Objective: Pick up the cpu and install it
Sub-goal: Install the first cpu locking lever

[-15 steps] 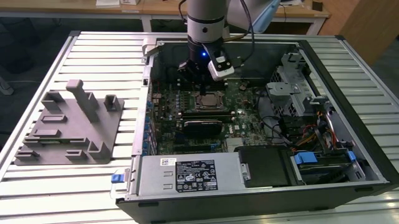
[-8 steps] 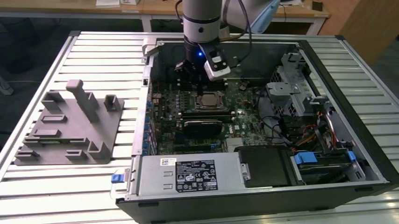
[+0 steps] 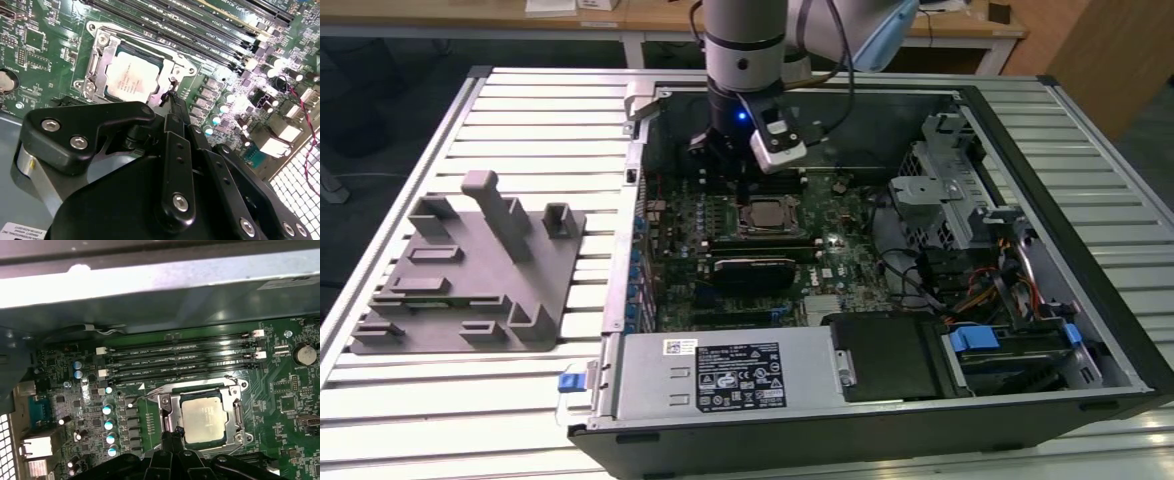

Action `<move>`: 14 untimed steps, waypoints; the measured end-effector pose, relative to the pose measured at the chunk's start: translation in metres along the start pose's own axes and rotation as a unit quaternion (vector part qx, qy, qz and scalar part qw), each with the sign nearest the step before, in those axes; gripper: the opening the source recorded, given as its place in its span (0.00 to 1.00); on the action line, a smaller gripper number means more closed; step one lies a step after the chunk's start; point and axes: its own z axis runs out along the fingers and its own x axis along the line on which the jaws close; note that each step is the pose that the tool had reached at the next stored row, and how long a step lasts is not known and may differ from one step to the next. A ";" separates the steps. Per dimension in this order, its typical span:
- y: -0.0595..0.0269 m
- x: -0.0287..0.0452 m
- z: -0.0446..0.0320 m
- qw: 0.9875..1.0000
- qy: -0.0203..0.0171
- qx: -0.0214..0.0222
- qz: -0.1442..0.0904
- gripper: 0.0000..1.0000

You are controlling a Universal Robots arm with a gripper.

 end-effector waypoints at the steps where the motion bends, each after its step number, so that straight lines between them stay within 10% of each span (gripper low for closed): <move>1: -0.0001 0.0007 0.0000 1.000 0.000 0.000 0.000 0.11; 14: -0.0012 0.0093 -0.0003 1.000 0.000 0.000 0.000 0.11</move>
